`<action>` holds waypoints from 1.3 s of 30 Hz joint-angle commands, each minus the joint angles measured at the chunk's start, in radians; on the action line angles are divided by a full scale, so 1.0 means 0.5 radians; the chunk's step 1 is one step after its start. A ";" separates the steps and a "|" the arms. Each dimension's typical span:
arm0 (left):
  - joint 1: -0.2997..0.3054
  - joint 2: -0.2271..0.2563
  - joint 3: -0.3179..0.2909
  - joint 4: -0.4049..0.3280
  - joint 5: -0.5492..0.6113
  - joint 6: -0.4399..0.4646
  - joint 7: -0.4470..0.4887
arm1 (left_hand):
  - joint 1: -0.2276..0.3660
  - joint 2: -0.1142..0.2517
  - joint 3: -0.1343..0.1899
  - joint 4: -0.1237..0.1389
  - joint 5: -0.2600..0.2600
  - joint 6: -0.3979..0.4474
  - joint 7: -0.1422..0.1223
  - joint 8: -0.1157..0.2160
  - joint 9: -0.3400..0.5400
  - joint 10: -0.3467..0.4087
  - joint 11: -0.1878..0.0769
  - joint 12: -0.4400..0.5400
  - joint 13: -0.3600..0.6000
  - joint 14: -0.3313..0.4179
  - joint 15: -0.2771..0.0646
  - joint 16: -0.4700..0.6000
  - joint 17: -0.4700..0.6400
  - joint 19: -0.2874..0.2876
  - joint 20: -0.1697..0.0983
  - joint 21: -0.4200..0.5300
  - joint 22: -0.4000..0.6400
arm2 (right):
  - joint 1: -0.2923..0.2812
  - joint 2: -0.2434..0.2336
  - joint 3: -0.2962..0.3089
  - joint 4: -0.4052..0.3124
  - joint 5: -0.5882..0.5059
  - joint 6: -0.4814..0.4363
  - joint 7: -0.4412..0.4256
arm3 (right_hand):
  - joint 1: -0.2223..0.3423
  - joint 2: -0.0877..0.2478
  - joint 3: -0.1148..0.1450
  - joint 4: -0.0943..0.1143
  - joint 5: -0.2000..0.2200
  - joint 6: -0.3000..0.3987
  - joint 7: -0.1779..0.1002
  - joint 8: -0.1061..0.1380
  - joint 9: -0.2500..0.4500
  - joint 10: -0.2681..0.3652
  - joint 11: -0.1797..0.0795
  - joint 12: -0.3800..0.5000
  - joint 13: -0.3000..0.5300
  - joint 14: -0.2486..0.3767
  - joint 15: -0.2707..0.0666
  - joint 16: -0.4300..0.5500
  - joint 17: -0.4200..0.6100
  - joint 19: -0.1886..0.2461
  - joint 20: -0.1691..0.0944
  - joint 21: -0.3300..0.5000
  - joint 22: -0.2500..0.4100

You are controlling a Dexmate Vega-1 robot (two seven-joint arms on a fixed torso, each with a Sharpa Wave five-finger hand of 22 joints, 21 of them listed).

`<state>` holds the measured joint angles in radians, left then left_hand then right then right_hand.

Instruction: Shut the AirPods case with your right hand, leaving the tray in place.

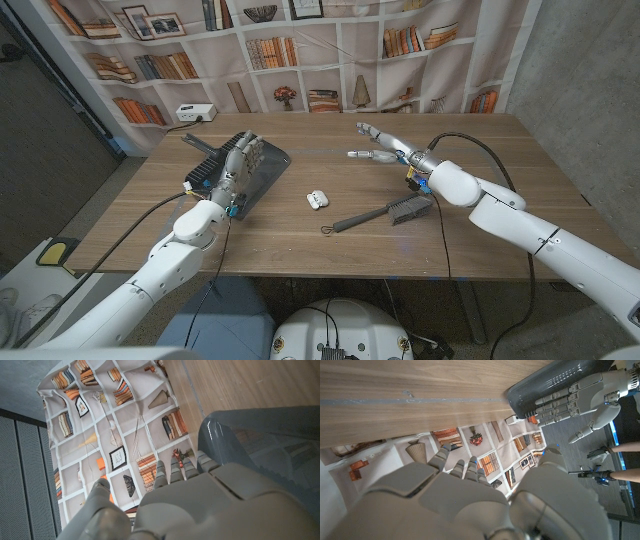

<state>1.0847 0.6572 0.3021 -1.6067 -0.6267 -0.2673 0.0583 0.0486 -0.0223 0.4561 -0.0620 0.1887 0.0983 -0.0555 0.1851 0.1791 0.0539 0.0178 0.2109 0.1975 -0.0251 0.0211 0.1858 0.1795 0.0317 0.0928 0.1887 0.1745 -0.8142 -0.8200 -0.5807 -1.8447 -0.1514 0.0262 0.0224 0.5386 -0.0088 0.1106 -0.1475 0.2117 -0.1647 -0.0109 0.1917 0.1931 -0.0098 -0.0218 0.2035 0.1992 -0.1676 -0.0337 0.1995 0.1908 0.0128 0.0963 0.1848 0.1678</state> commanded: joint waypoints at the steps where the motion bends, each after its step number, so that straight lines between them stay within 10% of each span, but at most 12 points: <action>1: -0.012 -0.056 0.055 -0.061 0.067 0.034 0.104 | -0.010 -0.002 -0.002 0.000 0.014 0.021 0.001 0.009 0.005 0.016 0.000 0.010 0.008 0.006 0.006 0.004 0.004 0.017 0.007 0.014 0.005 | 0.084 -0.001 -0.040 0.044 -0.045 0.089 0.127 | 0.019 -0.001 0.006 -0.003 0.002 -0.034 0.004 0.003 0.006 -0.011 -0.004 -0.002 0.005 -0.045 -0.025 -0.003 0.005 -0.020 0.010 -0.005 0.002; 39: 0.089 -0.004 0.015 -0.214 0.132 0.140 0.276 | 0.017 0.011 0.000 -0.021 0.015 0.040 0.005 0.013 0.004 0.032 0.002 0.017 0.006 -0.048 -0.014 -0.013 -0.001 -0.020 -0.044 0.001 0.004 | 0.159 0.062 -0.145 0.070 -0.343 0.185 0.192 | 0.087 0.016 0.031 -0.016 0.012 -0.071 -0.002 0.003 0.006 -0.042 -0.045 -0.011 0.006 -0.061 -0.033 -0.004 0.005 -0.026 0.013 -0.003 0.001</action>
<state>1.1119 0.6512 0.3139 -1.6886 -0.5696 -0.2211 0.1650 0.0487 -0.0223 0.4521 -0.0663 0.1925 0.1090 -0.0554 0.1847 0.1790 0.0648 0.0180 0.2148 0.1975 -0.0397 0.0180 0.1811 0.1767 0.0231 0.0729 0.1888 0.1745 -0.7419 -0.7894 -0.6387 -1.7904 -0.2843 0.1237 0.0936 0.5651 -0.0007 0.1190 -0.1503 0.2117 -0.1645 -0.0107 0.1917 0.1929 -0.0230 -0.0389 0.1995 0.1992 -0.1676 -0.0336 0.1996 0.1910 0.0062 0.0999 0.1849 0.1678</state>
